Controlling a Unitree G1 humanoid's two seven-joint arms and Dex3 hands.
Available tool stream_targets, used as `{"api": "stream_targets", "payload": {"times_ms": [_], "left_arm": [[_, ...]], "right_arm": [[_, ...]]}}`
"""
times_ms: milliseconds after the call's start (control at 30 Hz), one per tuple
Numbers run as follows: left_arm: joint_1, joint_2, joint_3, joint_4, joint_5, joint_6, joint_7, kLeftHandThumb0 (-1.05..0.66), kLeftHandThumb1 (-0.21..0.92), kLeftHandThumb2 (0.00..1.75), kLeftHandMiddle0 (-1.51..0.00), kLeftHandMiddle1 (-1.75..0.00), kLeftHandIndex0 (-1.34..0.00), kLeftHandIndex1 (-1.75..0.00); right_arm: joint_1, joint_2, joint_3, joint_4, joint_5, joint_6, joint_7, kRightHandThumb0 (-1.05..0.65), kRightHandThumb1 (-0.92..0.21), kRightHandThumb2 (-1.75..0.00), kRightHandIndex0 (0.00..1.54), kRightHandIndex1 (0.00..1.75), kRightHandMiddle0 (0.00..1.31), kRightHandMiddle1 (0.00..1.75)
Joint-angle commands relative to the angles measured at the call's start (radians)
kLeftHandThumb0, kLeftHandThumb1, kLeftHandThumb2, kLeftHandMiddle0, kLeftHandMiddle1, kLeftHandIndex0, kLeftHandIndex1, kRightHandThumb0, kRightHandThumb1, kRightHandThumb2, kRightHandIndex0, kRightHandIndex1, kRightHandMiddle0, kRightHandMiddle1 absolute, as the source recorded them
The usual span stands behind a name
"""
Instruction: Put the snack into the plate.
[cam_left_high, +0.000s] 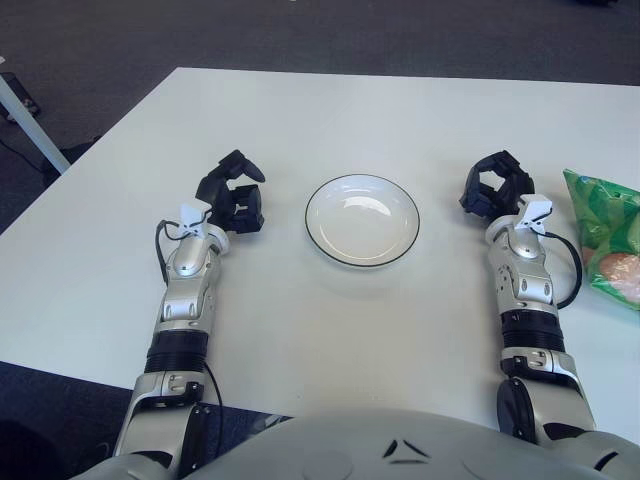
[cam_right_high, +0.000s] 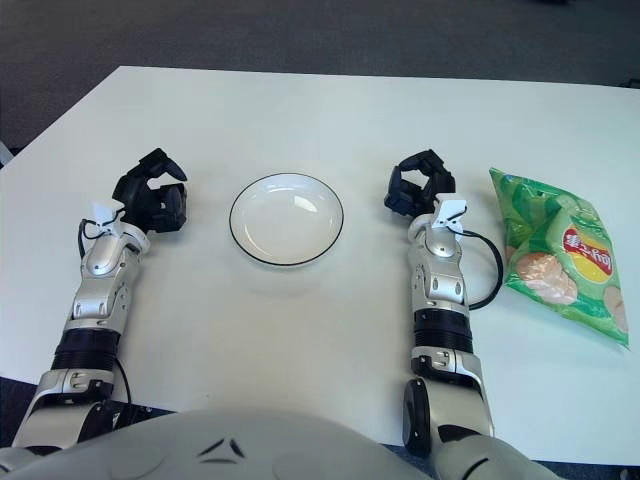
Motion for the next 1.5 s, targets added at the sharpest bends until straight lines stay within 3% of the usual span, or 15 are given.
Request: {"api": "stream_targets", "payload": {"times_ms": [0, 800, 933, 1200, 1467], "left_arm": [[0.164, -0.054, -0.018, 0.104, 0.016, 0.001, 0.016, -0.46, 0.37, 1.25, -1.30, -1.75, -0.57, -1.75], [0.170, -0.062, -0.026, 0.106, 0.010, -0.011, 0.010, -0.46, 0.38, 1.23, -1.27, -1.75, -0.56, -1.75], [0.167, -0.060, -0.027, 0.106, 0.012, -0.005, 0.014, -0.46, 0.38, 1.23, -1.26, -1.75, -0.56, -1.75], [0.152, -0.064, -0.027, 0.129, 0.012, -0.017, 0.017, -0.46, 0.38, 1.23, -1.27, -1.75, -0.56, -1.75], [0.136, -0.072, -0.032, 0.157, 0.017, -0.042, 0.026, -0.46, 0.37, 1.25, -1.28, -1.75, -0.57, -1.75]], "right_arm": [[0.085, 0.015, 0.000, 0.033, 0.004, 0.026, 0.010, -0.46, -0.37, -1.25, 1.25, 1.75, 0.57, 1.75], [0.095, -0.029, 0.027, 0.003, -0.018, 0.076, 0.069, -0.48, -0.33, -1.30, 1.26, 1.75, 0.60, 1.75], [0.097, -0.053, 0.040, -0.058, -0.028, 0.127, 0.084, -0.48, -0.32, -1.30, 1.21, 1.75, 0.61, 1.75], [0.072, -0.096, 0.037, -0.241, 0.008, 0.287, 0.112, -0.45, -0.42, -1.19, 0.98, 1.75, 0.53, 1.75], [0.043, -0.148, 0.009, -0.269, 0.029, 0.318, 0.175, -0.43, -0.49, -1.10, 0.83, 1.75, 0.47, 1.75]]}}
